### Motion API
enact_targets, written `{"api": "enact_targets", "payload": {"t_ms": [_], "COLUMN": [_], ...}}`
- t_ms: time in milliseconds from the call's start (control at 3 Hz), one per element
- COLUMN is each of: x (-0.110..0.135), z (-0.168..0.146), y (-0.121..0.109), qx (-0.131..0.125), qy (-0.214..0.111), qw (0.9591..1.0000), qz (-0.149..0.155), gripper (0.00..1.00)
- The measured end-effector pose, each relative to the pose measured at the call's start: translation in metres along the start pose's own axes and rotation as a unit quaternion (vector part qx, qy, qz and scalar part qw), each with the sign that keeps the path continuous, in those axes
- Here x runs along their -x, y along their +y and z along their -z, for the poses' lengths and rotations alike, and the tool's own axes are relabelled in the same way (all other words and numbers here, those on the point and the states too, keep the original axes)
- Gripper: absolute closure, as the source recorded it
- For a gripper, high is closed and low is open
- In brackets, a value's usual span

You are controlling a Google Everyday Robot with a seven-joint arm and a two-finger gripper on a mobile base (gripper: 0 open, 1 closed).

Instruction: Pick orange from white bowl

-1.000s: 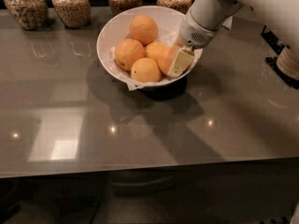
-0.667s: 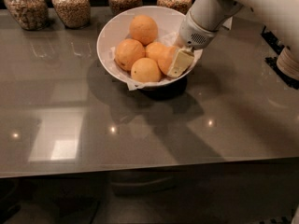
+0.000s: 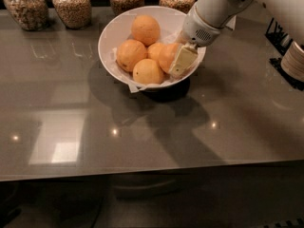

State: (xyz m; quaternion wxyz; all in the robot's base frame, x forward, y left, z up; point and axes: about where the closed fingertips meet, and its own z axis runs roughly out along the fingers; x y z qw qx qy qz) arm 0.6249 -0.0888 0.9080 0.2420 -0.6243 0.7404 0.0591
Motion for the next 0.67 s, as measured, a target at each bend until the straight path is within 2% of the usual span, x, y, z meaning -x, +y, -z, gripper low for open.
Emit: {"api": "enact_targets", "payload": {"t_ms": [667], "x": [0.021], "z": [0.059], "y": [0.004], "qx": [-0.029], "qy": [-0.055], "qw": [0.9979], "qz": [0.018], "gripper": [1.0]}}
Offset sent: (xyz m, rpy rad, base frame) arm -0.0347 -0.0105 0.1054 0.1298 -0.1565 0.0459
